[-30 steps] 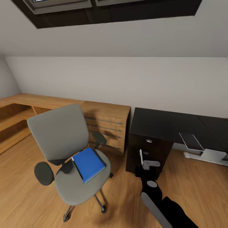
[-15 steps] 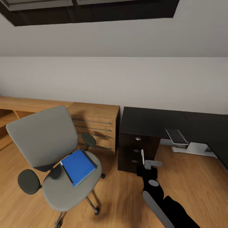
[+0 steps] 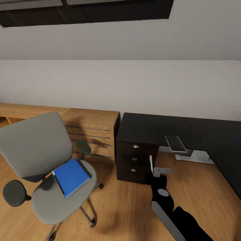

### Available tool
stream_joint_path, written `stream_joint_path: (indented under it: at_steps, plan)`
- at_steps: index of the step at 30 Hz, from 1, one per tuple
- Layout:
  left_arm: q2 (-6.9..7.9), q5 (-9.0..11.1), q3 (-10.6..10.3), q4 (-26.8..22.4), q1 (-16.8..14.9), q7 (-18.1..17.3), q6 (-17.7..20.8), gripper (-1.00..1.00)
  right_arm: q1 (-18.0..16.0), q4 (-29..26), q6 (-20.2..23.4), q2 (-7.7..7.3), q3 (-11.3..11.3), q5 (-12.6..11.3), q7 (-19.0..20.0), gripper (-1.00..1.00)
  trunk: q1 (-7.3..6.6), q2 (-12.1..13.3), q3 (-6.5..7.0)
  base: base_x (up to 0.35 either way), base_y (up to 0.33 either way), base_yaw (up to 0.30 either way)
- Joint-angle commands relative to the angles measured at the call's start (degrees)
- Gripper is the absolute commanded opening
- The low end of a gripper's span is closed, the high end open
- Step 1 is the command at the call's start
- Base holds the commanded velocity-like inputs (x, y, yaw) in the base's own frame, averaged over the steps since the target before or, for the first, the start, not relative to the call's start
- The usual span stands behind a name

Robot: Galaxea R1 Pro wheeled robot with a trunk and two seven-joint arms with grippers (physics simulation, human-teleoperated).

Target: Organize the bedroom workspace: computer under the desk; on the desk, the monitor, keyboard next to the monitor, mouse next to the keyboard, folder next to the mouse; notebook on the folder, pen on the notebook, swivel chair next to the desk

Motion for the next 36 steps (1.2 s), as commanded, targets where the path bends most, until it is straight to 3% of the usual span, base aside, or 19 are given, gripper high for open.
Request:
stream_joint_path:
  at_steps: [1,9,19,26,33,36]
  plan:
    - [-0.06,0.11,0.24,-0.12,0.04,-0.08,-0.08,1.0,-0.06,-0.33,0.21,-0.26,0.16,-0.37,-0.55,-1.0,0.0,-0.03,-0.04,0.0,-0.302,0.0]
    - [-0.18,0.08,0.21,-0.1,0.04,-0.11,-0.13,1.0,-0.06,-3.39,0.34,-1.29,0.21,-0.65,-4.61,-1.0,0.0,-0.03,-0.04,0.0,-0.302,0.0]
    - [-0.29,0.02,0.14,-0.1,0.04,-0.17,-0.14,1.0,-0.06,-3.7,0.38,-1.39,0.69,-0.66,-4.78,-1.0,0.0,-0.03,-0.04,0.112,-0.252,0.0]
    - [-0.46,0.0,0.12,-0.1,0.04,-0.17,-0.14,1.0,-0.06,-4.5,0.3,-1.27,2.76,-0.21,-4.65,-1.0,0.0,-0.03,-0.04,0.218,-0.2,0.0]
    - [-0.78,-0.19,0.1,-0.1,0.04,-0.17,-0.08,1.0,-0.71,-6.62,4.91,-1.37,-3.42,0.35,-4.6,-1.0,0.0,-0.03,-0.04,0.166,-0.16,0.0]
    - [-0.82,-0.2,0.1,-0.09,0.04,-0.17,-0.06,1.0,-3.12,-6.78,5.74,-1.4,-4.46,0.45,-4.58,-1.0,0.0,-0.03,-0.04,0.022,-0.019,0.0]
